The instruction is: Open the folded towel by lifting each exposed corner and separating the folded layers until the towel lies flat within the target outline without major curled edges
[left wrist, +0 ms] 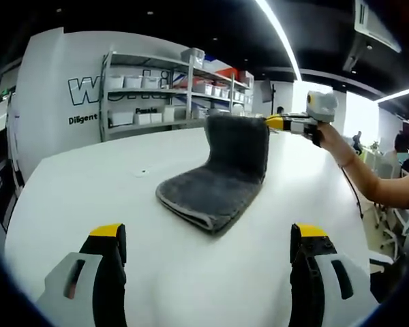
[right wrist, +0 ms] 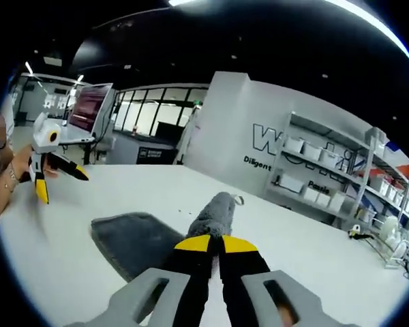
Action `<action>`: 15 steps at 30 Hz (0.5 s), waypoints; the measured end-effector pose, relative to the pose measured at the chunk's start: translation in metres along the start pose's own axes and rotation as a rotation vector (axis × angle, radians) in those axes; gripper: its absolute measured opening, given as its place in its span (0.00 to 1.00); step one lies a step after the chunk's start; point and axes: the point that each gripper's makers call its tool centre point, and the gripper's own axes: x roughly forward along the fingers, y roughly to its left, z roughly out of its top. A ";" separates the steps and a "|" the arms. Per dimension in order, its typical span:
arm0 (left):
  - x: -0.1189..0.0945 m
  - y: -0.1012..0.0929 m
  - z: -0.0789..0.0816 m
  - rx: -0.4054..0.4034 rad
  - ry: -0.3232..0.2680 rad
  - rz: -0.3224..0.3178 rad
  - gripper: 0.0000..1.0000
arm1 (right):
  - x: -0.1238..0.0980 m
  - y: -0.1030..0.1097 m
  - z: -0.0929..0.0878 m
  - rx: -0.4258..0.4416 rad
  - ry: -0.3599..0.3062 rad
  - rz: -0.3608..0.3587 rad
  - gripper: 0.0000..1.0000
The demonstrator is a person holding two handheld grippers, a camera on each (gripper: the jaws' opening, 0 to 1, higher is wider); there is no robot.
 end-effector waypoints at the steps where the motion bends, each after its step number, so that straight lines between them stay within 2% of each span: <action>1: 0.000 0.004 0.002 -0.005 -0.004 0.001 0.99 | 0.000 -0.003 -0.003 -0.007 0.009 -0.008 0.00; 15: -0.002 0.016 0.006 0.002 0.003 0.010 0.99 | 0.004 -0.034 -0.054 0.040 0.094 -0.072 0.00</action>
